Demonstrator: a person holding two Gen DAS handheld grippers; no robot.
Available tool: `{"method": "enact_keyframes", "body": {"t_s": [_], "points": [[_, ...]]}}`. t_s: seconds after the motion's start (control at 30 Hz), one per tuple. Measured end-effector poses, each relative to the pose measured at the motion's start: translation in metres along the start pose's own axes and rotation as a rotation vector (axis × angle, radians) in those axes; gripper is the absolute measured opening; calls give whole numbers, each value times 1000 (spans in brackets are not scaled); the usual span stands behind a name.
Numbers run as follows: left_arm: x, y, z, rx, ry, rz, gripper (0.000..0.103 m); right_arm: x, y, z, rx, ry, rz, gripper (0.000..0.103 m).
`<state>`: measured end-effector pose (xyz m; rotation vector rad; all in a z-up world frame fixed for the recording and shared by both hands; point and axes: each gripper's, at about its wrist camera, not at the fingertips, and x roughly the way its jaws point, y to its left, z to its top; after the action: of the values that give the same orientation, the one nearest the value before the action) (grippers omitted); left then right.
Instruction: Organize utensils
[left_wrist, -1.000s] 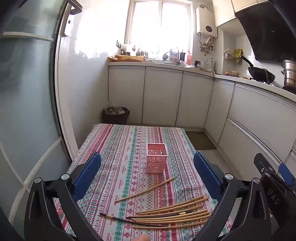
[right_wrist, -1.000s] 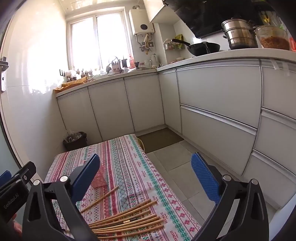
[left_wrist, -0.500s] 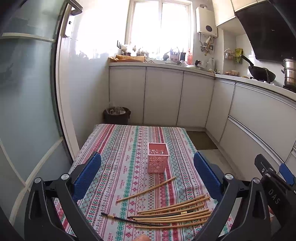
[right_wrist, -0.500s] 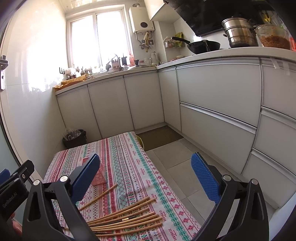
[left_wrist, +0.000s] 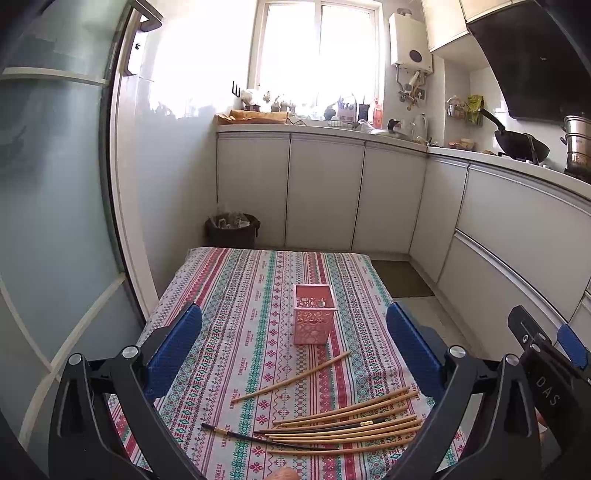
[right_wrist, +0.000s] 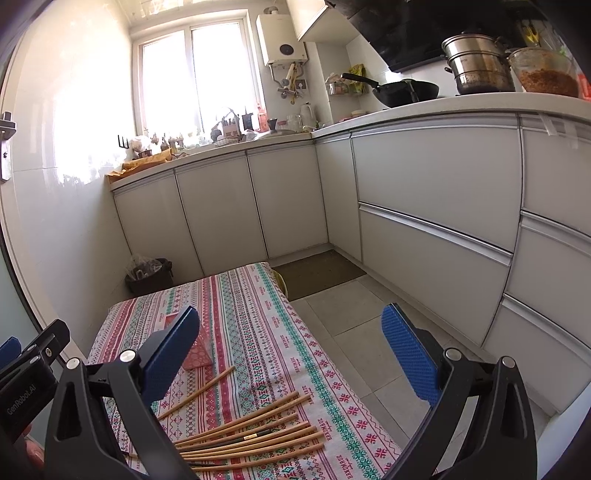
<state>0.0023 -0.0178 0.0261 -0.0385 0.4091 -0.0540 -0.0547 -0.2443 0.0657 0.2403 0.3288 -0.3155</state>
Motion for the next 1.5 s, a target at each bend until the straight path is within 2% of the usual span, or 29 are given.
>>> {"method": "enact_keyframes", "body": {"t_s": [0.6, 0.7, 0.8, 0.9, 0.97, 1.03, 1.17, 1.27, 1.33, 1.4, 1.5], "points": [[11, -8, -2, 24, 26, -4, 96, 11, -3, -4, -40, 27, -22, 96], [23, -15, -2, 74, 65, -56, 96, 18, -12, -4, -27, 50, -34, 96], [48, -29, -8, 188, 180, -166, 96, 27, -28, -2, 24, 84, -14, 96], [83, -44, -23, 258, 371, -295, 96, 44, -47, -5, 99, 113, 25, 96], [110, -57, -37, 300, 511, -385, 96, 59, -60, -7, 160, 195, 40, 96], [130, -70, -50, 360, 594, -456, 96, 75, -71, -11, 220, 257, 73, 96], [173, -90, -62, 446, 771, -535, 96, 104, -85, -22, 310, 368, 98, 96], [197, -106, -72, 585, 874, -523, 96, 126, -89, -30, 336, 450, 100, 96], [208, -114, -76, 675, 889, -493, 96, 138, -89, -36, 340, 485, 82, 96], [227, -117, -75, 705, 899, -473, 96, 148, -90, -41, 330, 521, 53, 96], [251, -114, -75, 698, 914, -461, 95, 157, -86, -42, 279, 535, -6, 96]]}}
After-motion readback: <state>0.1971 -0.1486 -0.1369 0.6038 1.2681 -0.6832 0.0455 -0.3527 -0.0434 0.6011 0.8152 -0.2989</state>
